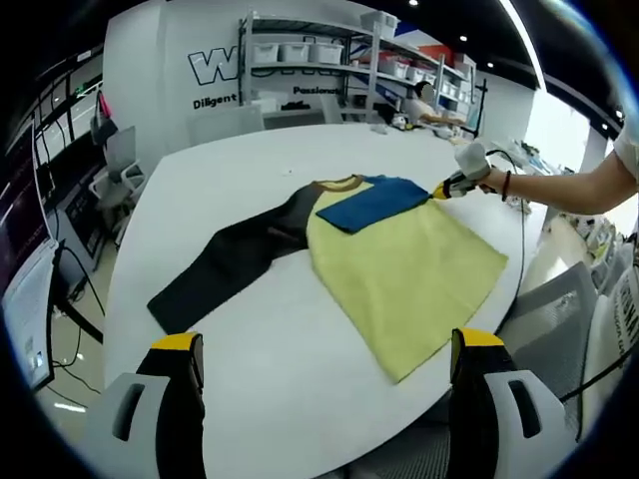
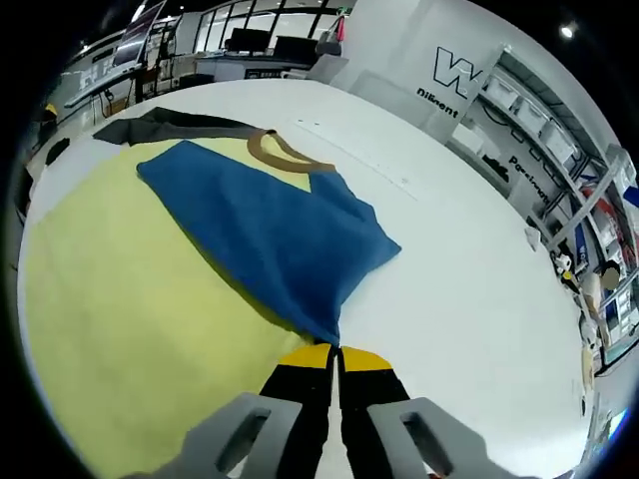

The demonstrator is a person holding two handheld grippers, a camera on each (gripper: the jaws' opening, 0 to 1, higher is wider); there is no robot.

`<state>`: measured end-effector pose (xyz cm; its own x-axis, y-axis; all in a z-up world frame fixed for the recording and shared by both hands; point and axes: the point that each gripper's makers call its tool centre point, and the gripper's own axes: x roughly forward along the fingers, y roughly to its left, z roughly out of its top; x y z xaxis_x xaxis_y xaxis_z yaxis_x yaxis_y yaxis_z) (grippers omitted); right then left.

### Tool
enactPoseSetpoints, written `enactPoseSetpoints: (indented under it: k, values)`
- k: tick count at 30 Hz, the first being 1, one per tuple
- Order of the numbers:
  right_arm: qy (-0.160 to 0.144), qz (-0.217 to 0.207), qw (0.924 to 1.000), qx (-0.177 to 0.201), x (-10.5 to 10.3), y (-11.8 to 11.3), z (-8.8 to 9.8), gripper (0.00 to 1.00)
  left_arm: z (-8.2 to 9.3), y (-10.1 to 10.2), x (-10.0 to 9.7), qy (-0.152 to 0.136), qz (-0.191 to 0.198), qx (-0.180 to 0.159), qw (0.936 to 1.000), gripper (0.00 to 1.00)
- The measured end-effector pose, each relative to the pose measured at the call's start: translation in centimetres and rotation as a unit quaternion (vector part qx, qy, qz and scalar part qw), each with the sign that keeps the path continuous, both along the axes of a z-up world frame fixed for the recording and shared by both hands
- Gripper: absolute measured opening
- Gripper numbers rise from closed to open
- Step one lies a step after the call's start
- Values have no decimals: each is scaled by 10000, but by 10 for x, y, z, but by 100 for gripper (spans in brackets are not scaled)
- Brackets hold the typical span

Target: Fold the garment on the visible template until the final outline fits inside the template.

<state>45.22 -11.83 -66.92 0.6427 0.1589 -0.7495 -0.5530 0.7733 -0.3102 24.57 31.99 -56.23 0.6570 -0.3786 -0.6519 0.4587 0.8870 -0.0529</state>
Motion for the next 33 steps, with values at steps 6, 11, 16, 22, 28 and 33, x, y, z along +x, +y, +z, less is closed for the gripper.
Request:
enactPoseSetpoints:
  k: [6, 11, 16, 22, 28, 33]
  values:
    - [-1, -211, 9998, -35, 4, -12, 2, 0, 3, 5, 9, -92, 172, -68, 9998, 99]
    - [3, -326, 9995, 15, 4, -16, 2, 0, 1, 8, 11, -69, 255, -46, 9996, 99]
    - [55, -361, 9993, 32, 2, -16, 0, 0, 1, 10, 11, -52, 275, -29, 9996, 99]
    - [42, -466, 9987, 176, 2, -15, 4, 0, 1, 14, 15, -54, 369, -43, 9993, 99]
    - [-90, -662, 9960, 585, 1, -13, 15, 5, 2, 14, 21, -75, 422, -89, 9990, 99]
    - [-270, -718, 9923, 975, -3, -5, 29, 21, 2, 16, 26, -53, 480, -70, 9988, 99]
